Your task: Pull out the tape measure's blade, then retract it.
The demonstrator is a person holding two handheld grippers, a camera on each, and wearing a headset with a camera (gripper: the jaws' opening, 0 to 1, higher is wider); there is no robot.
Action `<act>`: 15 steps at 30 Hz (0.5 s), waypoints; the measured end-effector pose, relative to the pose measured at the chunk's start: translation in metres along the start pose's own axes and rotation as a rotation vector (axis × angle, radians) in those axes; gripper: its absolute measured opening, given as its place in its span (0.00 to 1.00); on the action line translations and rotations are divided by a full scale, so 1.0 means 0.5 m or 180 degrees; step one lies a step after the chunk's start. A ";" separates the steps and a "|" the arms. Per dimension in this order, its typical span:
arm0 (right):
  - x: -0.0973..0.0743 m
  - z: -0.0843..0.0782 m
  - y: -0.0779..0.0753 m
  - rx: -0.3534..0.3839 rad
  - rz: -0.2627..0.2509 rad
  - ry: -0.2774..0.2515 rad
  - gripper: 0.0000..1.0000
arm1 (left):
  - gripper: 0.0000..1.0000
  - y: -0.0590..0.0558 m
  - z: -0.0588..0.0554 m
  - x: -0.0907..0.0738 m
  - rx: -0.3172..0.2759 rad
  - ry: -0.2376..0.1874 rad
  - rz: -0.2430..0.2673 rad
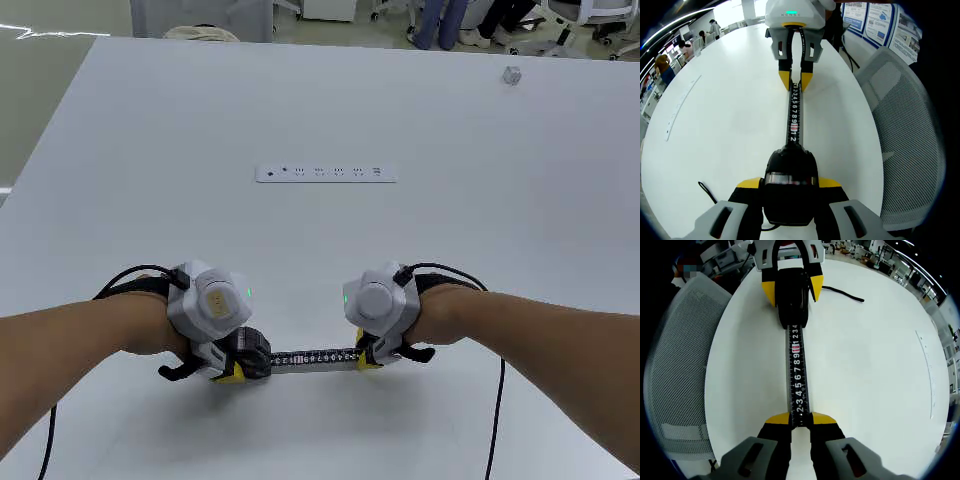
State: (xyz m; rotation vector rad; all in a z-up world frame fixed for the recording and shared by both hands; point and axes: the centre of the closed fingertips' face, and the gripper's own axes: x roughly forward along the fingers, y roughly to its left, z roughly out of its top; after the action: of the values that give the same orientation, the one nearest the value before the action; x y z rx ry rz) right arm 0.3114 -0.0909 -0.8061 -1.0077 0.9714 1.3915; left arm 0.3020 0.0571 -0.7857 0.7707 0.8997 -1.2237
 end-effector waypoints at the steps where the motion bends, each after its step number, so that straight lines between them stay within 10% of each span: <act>1: 0.000 -0.002 0.000 0.0005 -0.0004 0.0004 0.13 | 0.36 0.000 0.000 0.000 -0.0002 -0.0001 0.0000; 15: -0.003 -0.011 0.000 0.0011 -0.0011 0.0027 0.13 | 0.36 0.000 0.000 0.000 -0.0003 0.0001 0.0003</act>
State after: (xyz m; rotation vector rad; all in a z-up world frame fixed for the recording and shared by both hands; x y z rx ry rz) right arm 0.3117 -0.0967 -0.8066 -1.0131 0.9775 1.3833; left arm 0.3022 0.0572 -0.7856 0.7704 0.9000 -1.2222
